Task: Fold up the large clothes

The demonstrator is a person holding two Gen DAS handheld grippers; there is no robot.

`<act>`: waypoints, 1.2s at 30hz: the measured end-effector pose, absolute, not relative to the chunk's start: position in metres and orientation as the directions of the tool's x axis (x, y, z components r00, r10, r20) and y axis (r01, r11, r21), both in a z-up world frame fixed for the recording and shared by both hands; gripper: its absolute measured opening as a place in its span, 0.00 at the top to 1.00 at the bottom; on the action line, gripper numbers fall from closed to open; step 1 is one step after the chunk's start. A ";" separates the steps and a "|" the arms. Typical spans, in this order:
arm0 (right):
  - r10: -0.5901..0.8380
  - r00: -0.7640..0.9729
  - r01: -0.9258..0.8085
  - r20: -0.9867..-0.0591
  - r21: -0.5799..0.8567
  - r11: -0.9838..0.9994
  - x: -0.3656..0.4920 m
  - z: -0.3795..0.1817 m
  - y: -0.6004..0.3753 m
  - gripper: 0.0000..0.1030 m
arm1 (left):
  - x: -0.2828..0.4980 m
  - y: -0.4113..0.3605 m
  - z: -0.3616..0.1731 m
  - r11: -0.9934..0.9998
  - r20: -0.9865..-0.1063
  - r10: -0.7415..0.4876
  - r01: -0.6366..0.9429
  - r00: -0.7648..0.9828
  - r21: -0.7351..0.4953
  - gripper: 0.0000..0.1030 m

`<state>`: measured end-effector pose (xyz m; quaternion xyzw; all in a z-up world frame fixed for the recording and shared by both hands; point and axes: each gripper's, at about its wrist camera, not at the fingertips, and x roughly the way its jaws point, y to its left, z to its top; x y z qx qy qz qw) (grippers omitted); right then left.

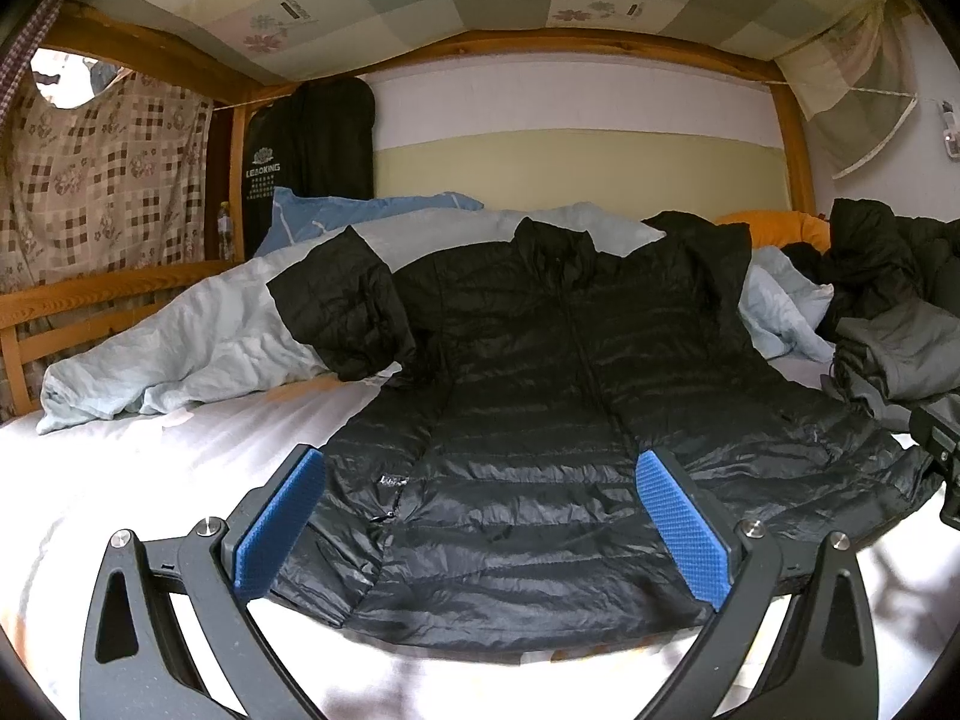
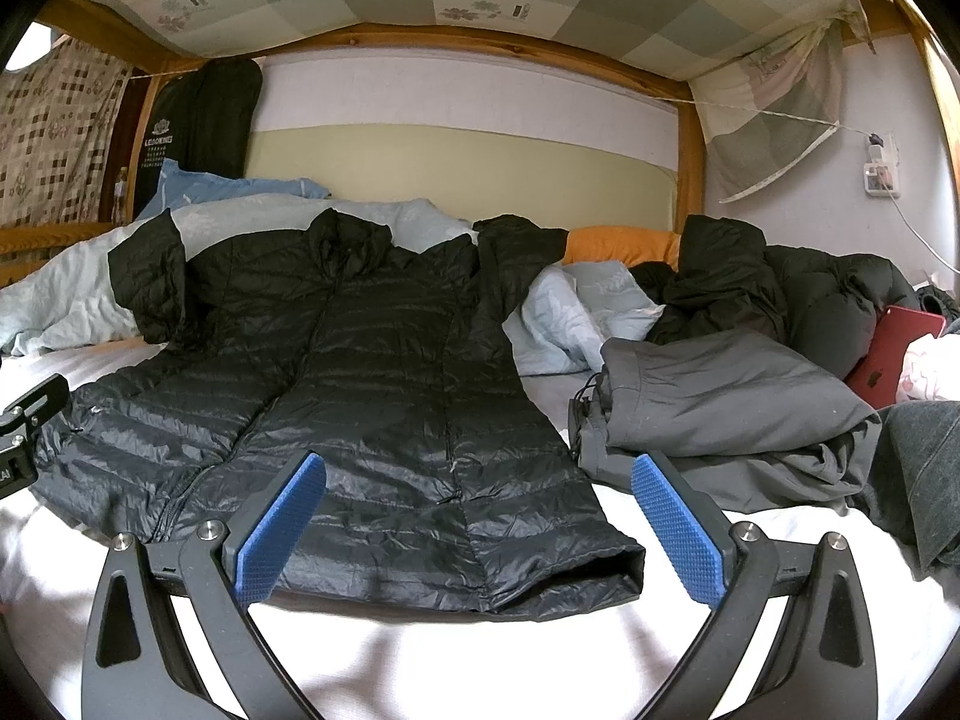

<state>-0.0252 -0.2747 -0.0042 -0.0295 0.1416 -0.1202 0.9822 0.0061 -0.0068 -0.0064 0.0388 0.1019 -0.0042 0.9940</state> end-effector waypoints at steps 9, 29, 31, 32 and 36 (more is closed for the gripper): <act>-0.244 0.931 0.228 -0.270 -0.092 0.969 -0.025 -0.004 -0.275 0.00 | -0.002 -0.005 -0.005 0.990 -0.191 0.101 -0.080 0.976 0.116 0.00; -0.217 0.925 0.214 -0.312 -0.045 0.976 -0.021 -0.008 -0.283 0.00 | -0.007 -0.015 0.002 0.988 -0.186 0.036 -0.007 0.982 0.152 0.00; -0.216 0.924 0.214 -0.314 -0.040 0.976 -0.020 -0.007 -0.285 0.00 | -0.006 -0.014 0.003 0.989 -0.193 0.037 -0.009 0.981 0.144 0.00; -0.215 0.925 0.213 -0.314 -0.039 0.976 -0.020 -0.007 -0.285 0.00 | -0.005 -0.013 0.004 0.990 -0.195 0.045 -0.018 0.980 0.139 0.00; -0.190 0.895 0.187 -0.404 -0.047 0.981 -0.012 -0.011 -0.287 0.00 | -0.004 -0.011 0.006 0.992 -0.233 0.028 0.003 0.972 0.130 0.00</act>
